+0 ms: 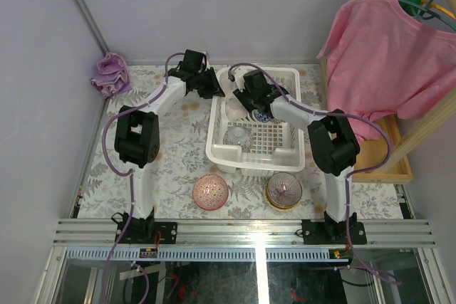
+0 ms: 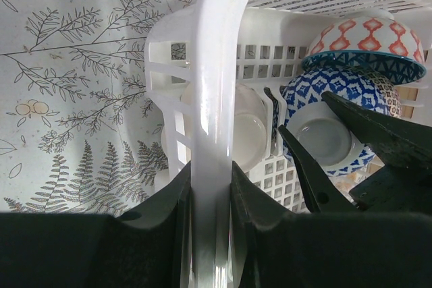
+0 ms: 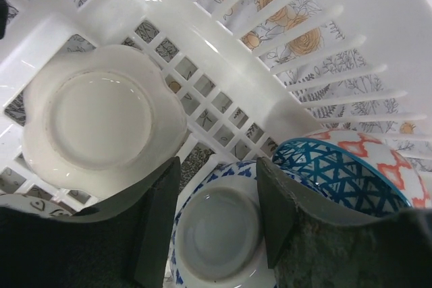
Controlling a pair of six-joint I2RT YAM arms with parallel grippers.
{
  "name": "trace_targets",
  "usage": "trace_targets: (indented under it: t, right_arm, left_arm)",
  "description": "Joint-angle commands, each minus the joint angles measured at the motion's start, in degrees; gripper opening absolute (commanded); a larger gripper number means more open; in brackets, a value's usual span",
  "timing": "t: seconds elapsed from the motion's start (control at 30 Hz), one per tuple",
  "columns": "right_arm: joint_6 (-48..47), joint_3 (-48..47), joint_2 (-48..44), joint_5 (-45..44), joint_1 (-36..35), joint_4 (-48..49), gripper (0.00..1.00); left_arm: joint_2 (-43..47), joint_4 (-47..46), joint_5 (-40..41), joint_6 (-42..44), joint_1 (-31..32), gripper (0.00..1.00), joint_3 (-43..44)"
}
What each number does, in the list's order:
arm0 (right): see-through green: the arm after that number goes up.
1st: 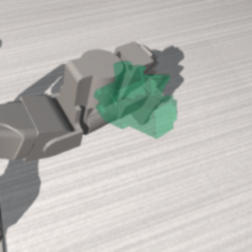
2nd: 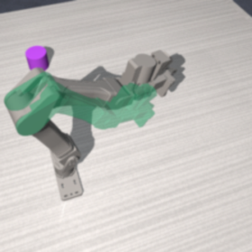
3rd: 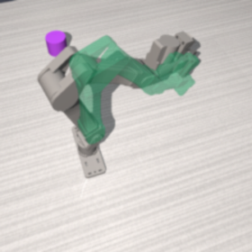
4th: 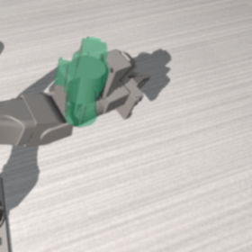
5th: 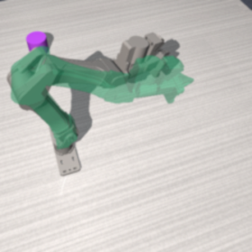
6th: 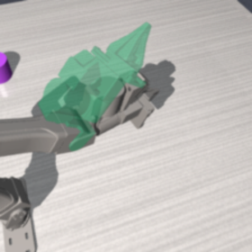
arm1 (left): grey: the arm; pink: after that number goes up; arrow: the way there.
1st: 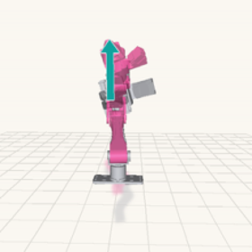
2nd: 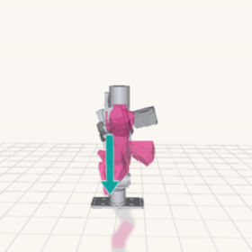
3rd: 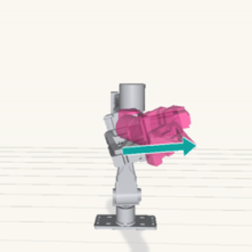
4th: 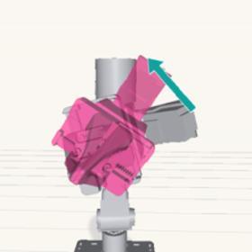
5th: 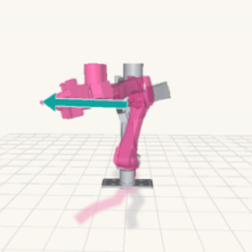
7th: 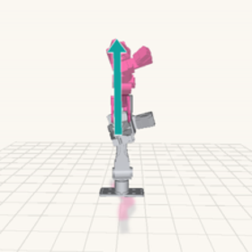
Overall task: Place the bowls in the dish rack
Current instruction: Adjust the bowl in the dish rack.
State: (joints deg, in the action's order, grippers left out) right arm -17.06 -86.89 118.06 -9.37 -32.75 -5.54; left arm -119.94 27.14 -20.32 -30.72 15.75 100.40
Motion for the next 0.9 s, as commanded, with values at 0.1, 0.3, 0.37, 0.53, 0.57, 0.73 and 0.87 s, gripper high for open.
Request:
trace_targets:
  t: [0.1,0.3,0.37,0.53,0.57,0.73,0.87]
  right_arm:
    - [10.43,0.21,1.99,12.51,-4.61,-24.93,0.59]
    - [11.69,-3.61,-1.61,11.81,-4.51,-26.01,0.67]
    - [12.91,-3.72,-3.23,10.56,-4.23,-26.15,0.69]
    - [16.85,1.52,-9.96,11.43,-1.44,-22.01,0.74]
    - [17.4,2.83,-10.9,11.83,-0.65,-20.72,0.76]
    - [19.93,6.4,-13.19,17.11,3.59,-13.96,0.79]
    - [21.05,3.35,-10.42,19.27,5.6,-12.99,0.8]
  left_arm:
    - [-0.37,-5.61,1.06,-0.13,-0.38,0.2,0.44]
    - [-0.12,-5.45,1.04,-0.08,-0.51,0.2,0.51]
    - [-0.14,-5.43,0.98,-0.13,-0.53,0.2,0.6]
    - [-0.3,-5.51,0.39,-0.29,-0.61,0.2,0.76]
    - [-0.22,-5.66,0.27,-0.37,-0.62,0.2,0.64]
    - [-0.12,-6.21,0.52,-0.57,-0.63,0.22,0.17]
    - [-0.2,-6.22,1.18,-0.31,-0.63,0.24,0.37]
